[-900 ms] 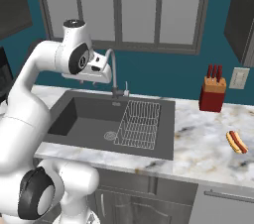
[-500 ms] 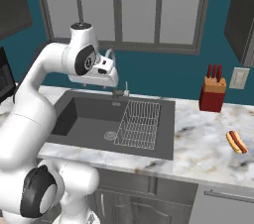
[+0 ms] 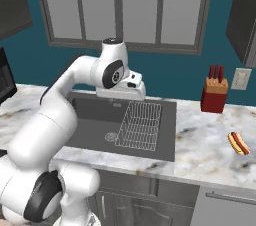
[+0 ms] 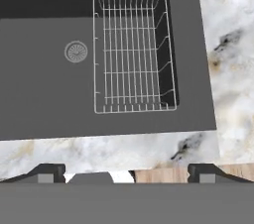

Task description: Store the hot dog in the freezer for long-term storage. Close the freezer door after placing the cooked food.

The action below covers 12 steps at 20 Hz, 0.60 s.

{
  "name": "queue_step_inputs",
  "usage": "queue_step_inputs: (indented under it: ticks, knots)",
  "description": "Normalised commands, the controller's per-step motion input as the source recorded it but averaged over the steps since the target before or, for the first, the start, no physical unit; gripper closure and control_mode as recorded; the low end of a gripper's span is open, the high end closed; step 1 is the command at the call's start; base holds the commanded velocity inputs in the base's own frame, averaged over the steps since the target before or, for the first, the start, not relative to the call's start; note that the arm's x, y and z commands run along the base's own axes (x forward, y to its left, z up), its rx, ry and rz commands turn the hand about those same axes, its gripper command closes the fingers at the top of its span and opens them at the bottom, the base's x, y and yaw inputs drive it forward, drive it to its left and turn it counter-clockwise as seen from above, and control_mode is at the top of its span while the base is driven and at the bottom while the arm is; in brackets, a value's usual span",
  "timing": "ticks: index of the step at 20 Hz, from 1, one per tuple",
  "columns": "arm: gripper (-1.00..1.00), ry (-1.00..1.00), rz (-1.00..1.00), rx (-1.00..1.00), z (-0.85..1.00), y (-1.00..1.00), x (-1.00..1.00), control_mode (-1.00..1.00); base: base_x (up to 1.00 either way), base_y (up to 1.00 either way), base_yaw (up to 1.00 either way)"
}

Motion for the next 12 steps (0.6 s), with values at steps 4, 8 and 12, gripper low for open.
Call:
queue_step_inputs:
  ticks: [4,8,12]
  knots:
    - [-1.0,0.0,0.0,-0.05,-0.5,-0.81,0.0,-1.0,0.0,0.0,0.0]
    - [-1.0,0.0,0.0,-0.06,-0.36,-0.89,0.0,-1.0,0.0,0.0,0.0]
    - [-1.0,0.13,0.0,-0.04,-0.49,-0.92,0.17,-1.0,0.0,0.0,0.0]
